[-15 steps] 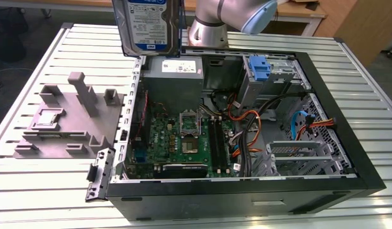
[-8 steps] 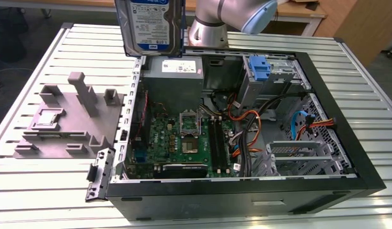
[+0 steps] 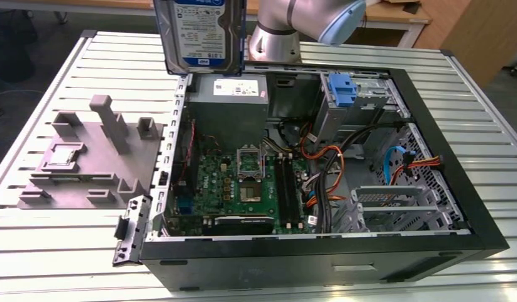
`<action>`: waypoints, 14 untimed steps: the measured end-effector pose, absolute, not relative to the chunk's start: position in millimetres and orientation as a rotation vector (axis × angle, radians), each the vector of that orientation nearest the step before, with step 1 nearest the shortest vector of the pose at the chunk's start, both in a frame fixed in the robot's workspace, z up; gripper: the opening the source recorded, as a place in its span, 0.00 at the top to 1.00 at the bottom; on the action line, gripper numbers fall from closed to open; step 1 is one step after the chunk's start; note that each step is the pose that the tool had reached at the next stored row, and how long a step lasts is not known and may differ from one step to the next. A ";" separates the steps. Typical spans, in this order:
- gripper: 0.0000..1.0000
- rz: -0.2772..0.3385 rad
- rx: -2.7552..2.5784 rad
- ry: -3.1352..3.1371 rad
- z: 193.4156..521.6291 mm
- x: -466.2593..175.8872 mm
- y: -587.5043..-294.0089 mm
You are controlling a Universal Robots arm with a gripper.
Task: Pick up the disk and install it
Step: 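Pick up the disk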
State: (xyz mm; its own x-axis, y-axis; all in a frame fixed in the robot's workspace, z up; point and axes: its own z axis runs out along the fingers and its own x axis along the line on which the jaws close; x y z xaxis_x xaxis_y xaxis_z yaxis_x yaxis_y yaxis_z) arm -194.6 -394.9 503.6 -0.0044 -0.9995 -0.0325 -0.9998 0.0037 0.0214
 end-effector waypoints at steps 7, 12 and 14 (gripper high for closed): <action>0.63 0.060 -2.211 2.220 503.5 -193.1 -395.0; 0.63 0.060 -2.211 2.220 503.6 -191.7 -395.0; 0.63 0.060 -2.211 2.220 503.6 -190.6 -394.9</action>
State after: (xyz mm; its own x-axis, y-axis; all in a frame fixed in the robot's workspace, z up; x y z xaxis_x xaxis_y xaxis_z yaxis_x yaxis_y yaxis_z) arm -190.6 -394.9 503.6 -0.0043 -0.9995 -0.0325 -0.9998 0.0036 0.0214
